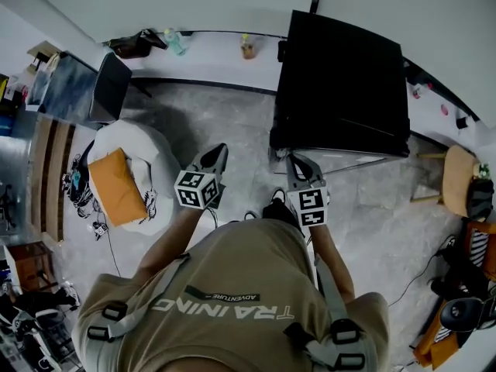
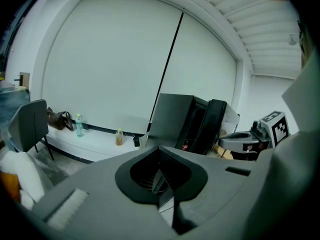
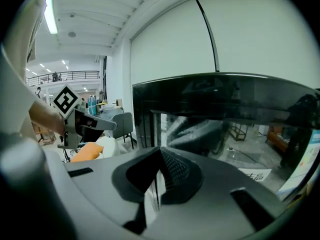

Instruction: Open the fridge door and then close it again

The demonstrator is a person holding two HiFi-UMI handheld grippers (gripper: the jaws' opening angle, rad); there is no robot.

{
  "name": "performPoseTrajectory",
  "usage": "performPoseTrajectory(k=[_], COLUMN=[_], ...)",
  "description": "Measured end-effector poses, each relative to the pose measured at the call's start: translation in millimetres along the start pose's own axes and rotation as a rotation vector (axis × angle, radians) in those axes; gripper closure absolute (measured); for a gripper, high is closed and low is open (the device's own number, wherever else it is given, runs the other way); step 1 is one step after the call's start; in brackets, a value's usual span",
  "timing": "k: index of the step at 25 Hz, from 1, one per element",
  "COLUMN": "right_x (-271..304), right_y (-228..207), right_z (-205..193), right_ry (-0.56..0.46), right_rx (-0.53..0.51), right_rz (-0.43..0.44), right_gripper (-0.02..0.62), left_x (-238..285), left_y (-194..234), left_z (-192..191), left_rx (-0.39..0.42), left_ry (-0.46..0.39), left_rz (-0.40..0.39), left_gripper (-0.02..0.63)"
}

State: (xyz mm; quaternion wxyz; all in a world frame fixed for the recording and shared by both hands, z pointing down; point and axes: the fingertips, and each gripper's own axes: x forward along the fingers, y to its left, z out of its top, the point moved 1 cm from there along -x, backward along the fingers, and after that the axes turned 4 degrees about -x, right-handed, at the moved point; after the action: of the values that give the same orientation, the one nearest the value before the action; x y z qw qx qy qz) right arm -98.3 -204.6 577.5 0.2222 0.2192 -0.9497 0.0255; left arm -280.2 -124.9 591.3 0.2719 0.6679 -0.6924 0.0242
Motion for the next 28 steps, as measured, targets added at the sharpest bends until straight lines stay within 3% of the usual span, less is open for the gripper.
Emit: performPoseTrajectory(k=[16,28], right_x=[20.8,36.3], right_y=[-7.0,-17.3], right_z=[9.0,13.3], right_ry=[-0.054,-0.057], right_rx=[0.008,0.014], right_rz=[0.15,0.205], right_gripper=[0.598,0.598], left_x=[44.5,52.5], left_y=[-5.3,-6.6], left_z=[12.6,8.8], left_rx=[-0.011,-0.038], left_ry=[0.025,0.025], left_rz=[0.076,0.107], left_gripper=[0.606,0.606])
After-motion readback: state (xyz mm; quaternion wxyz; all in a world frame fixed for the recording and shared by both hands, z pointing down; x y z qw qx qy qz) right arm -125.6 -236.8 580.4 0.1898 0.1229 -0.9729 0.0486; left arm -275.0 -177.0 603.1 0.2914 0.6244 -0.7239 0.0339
